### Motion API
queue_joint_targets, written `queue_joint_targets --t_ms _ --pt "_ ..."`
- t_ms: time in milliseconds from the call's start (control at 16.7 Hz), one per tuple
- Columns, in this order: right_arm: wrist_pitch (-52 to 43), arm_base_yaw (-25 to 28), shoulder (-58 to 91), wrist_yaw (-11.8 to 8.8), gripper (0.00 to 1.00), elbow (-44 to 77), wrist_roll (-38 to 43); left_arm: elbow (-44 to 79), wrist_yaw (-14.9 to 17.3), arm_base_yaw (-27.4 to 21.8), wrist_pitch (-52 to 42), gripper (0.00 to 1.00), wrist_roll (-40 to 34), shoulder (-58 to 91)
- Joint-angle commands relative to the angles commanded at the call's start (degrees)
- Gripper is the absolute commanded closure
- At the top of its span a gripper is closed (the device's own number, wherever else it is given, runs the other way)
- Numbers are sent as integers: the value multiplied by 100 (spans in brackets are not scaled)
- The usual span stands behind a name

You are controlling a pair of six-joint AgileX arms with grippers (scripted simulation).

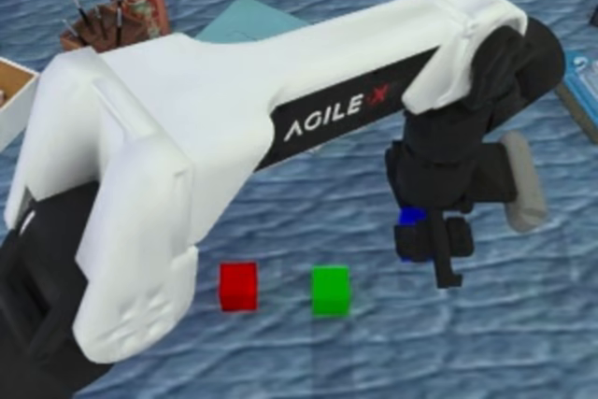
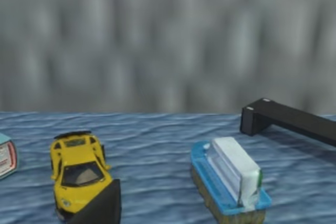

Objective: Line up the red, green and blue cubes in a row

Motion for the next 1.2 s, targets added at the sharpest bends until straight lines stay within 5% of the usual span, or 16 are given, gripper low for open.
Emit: queue_joint_targets --t_ms 780,1200 --pt "0 0 0 0 0 0 0 -1130 2 -19 1383 100 -5 282" --pt "0 0 0 0 0 0 0 -1130 2 -19 1383 47 -5 282"
